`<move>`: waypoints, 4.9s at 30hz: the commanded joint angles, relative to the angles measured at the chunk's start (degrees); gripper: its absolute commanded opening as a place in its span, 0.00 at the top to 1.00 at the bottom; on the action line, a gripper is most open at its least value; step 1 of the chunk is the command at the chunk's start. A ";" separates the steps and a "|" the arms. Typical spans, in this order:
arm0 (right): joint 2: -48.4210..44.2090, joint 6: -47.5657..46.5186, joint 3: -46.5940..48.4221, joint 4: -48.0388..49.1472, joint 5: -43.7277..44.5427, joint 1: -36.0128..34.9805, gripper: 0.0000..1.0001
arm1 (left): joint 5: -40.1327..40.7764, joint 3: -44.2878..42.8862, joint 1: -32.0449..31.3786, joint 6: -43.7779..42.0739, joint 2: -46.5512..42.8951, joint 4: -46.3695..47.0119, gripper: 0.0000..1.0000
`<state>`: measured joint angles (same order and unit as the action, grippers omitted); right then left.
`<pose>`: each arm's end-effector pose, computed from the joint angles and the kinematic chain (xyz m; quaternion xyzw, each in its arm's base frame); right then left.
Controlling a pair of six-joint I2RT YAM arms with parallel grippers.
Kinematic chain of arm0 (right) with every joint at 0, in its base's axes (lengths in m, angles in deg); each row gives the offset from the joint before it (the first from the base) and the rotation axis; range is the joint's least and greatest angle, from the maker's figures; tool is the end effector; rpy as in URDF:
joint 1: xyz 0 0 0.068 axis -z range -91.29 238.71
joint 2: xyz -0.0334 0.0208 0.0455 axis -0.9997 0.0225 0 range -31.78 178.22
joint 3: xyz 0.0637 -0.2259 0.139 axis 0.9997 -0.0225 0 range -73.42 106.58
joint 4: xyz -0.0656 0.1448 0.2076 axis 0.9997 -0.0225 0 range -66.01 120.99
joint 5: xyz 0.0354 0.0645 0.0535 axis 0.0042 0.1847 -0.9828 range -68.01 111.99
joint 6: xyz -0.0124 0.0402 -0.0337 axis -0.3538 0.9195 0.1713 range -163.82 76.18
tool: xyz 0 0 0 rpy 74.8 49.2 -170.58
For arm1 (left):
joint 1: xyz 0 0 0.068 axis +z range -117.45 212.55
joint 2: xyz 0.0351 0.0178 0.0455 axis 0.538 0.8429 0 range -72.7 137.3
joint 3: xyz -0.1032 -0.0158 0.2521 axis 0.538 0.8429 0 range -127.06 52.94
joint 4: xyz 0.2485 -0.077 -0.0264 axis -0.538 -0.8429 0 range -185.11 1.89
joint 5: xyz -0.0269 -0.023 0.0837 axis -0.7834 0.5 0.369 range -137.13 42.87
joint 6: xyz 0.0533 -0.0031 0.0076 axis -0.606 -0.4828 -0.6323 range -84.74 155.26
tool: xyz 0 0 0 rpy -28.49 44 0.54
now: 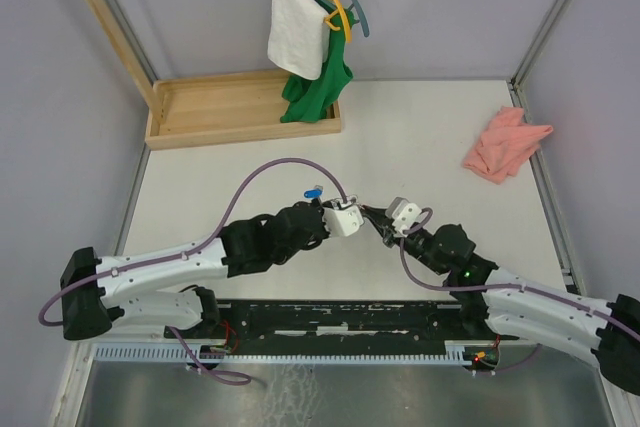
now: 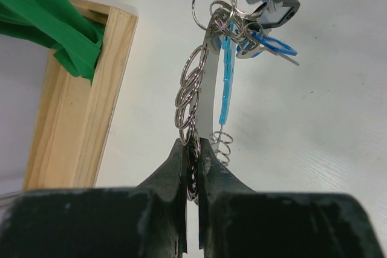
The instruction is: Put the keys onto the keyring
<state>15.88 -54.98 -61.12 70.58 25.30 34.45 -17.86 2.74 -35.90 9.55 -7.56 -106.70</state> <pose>0.1103 0.1498 0.2238 -0.3498 0.5838 0.2507 0.6884 0.1075 -0.2251 0.2898 0.5429 0.6680 0.0406 0.5073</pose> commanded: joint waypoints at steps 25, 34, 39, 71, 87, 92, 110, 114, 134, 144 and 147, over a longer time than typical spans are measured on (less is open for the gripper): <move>7.28 -14.49 40.28 -66.57 -6.59 -0.23 0.99 | -22.74 33.20 3.76 9.52 -13.19 50.13 0.61; 9.26 -27.65 43.89 -70.81 -10.44 -0.23 0.99 | -33.28 37.36 9.39 11.06 -19.35 56.00 0.57; 11.68 -34.70 47.28 -76.18 -12.74 -0.20 0.99 | -42.38 37.19 15.38 12.41 -18.66 59.06 0.57; 13.13 -57.27 50.45 -79.85 -18.69 -0.49 0.99 | -93.16 14.09 31.79 -3.81 9.61 47.93 0.53; 13.30 -57.34 49.70 -78.43 -18.78 -1.03 0.99 | -99.64 4.40 31.79 -7.92 16.31 34.34 0.58; 13.50 -57.25 49.82 -78.42 -18.79 -1.20 0.99 | -101.31 3.40 31.72 -8.55 17.18 32.39 0.61; 15.39 -56.96 50.41 -78.13 -18.54 -1.48 0.99 | -103.27 1.20 31.63 -5.49 18.08 31.42 0.66; 15.55 -57.01 50.67 -78.16 -18.35 -1.47 0.99 | -103.37 0.73 31.41 -4.83 18.51 31.38 0.67; 9.00 -31.33 41.41 -71.60 -10.27 -1.60 0.99 | -82.21 11.34 31.41 13.98 8.80 47.94 0.97; 11.00 -16.49 34.70 -59.86 -8.70 -1.61 0.99 | -72.86 20.18 31.33 28.90 4.81 68.05 0.97; 13.15 -15.29 34.77 -58.13 -7.58 -1.56 0.99 | -72.43 21.40 31.34 30.33 5.09 70.17 0.97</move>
<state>26.79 -75.88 -25.87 6.78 16.40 33.20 -93.81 23.57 -4.71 33.94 -0.89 -47.88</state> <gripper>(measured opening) 0.024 0.036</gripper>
